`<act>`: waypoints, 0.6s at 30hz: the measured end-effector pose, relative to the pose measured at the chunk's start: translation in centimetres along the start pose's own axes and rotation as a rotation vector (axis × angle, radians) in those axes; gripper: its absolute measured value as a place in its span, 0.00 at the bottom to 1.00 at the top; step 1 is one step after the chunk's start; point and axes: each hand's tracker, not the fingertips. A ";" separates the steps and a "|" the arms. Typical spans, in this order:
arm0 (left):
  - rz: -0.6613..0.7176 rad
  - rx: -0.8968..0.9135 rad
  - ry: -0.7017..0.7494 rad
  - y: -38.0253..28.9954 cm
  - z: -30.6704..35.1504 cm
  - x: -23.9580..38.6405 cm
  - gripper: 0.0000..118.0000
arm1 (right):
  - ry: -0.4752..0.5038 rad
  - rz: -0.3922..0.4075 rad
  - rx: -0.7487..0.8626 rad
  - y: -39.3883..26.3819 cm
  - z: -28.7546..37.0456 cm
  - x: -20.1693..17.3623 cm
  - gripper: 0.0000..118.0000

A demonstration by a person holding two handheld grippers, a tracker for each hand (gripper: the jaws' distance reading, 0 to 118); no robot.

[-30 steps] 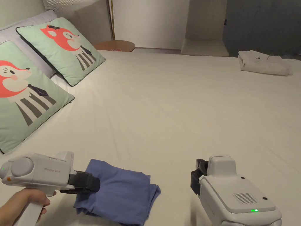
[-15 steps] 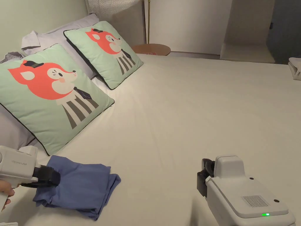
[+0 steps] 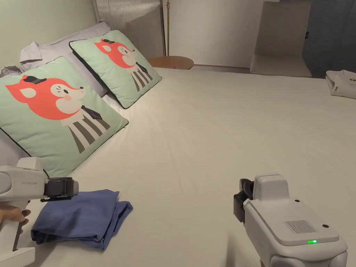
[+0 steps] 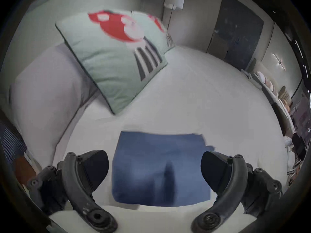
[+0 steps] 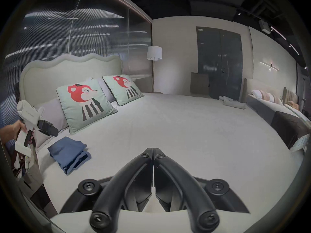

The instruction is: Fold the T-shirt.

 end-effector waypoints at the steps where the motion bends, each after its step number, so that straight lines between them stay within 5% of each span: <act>1: -0.006 0.059 0.004 -0.1 1.4 1.2 0.92 | -0.004 -0.004 0.018 0.2 0.7 0.4 0.00; 11: -0.044 0.506 -0.041 -2.6 14.6 15.9 0.91 | -0.068 0.018 0.175 3.9 8.8 4.9 0.00; 18: -0.104 0.734 -0.083 -6.0 17.8 24.7 0.91 | -0.150 0.048 0.266 4.8 13.2 8.6 0.00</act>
